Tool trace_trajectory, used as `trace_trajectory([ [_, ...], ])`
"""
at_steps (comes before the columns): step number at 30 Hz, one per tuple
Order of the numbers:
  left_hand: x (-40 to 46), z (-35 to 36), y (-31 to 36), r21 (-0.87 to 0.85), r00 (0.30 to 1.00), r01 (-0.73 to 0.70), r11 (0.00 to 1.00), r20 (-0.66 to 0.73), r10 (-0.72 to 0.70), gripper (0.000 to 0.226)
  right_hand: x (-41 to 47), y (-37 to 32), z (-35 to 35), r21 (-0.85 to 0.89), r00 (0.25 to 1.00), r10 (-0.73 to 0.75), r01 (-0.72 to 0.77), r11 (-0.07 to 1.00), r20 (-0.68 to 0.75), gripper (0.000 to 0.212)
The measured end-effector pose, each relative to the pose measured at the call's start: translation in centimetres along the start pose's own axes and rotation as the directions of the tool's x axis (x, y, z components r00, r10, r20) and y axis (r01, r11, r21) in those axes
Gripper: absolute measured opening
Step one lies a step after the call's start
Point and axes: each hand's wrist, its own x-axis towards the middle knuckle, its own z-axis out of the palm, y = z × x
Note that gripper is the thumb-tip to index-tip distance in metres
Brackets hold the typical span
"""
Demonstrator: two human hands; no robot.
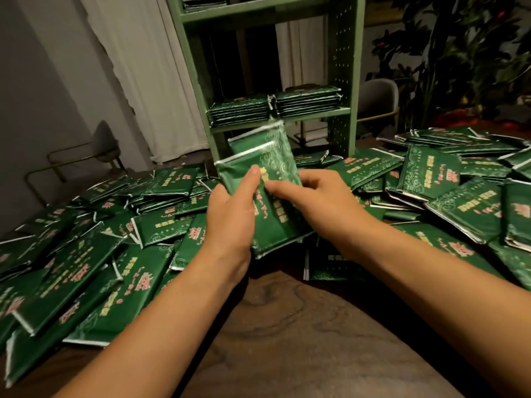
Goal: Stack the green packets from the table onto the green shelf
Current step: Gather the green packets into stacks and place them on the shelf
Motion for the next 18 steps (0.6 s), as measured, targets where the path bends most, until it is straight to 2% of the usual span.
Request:
trace_trajectory([
  [3, -0.1, -0.8, 0.0, 0.114, 0.997, -0.074, 0.991, -0.011, 0.075, 0.037, -0.1, -0.1, -0.4, -0.229, 0.99, -0.126, 0.108, 0.967, -0.067, 0.025],
  [4, -0.1, -0.9, 0.0, 0.141, 0.996, -0.09, 0.986, 0.008, 0.09, 0.031, 0.1, -0.1, -0.7, -0.251, 0.981, -0.144, 0.107, 0.962, -0.133, 0.03],
  [6, -0.2, -1.2, -0.2, 0.175, 0.99, -0.13, 0.976, 0.081, 0.117, 0.017, 0.4, -0.2, -1.3, -0.184, 0.972, -0.113, 0.075, 0.98, -0.205, 0.043],
  [7, -0.3, -1.2, -0.1, 0.198, 0.984, -0.151, 0.968, 0.121, 0.129, 0.015, 0.4, -0.4, -1.6, -0.134, 0.978, -0.09, 0.065, 0.989, -0.187, 0.049],
  [9, -0.6, -1.3, -0.1, 0.235, 0.974, -0.162, 0.958, 0.193, 0.118, 0.029, 0.3, -0.3, -2.0, -0.055, 0.994, -0.067, 0.063, 0.997, -0.087, 0.052],
  [13, -0.9, -1.5, -0.2, 0.276, 0.967, -0.194, 0.942, 0.216, 0.136, 0.057, 0.3, 0.2, -2.3, -0.037, 0.994, -0.1, 0.101, 0.994, 0.045, 0.033],
  [15, -0.8, -1.6, -0.1, 0.264, 0.971, -0.177, 0.948, 0.203, 0.125, 0.056, 0.5, 0.4, -2.6, 0.01, 0.995, -0.097, 0.096, 0.995, 0.037, 0.025],
  [18, -0.6, -1.7, 0.1, 0.156, 0.971, -0.087, 0.984, 0.236, 0.049, 0.034, 0.9, 0.3, -3.1, 0.044, 0.996, -0.079, 0.08, 0.996, -0.027, 0.019],
])
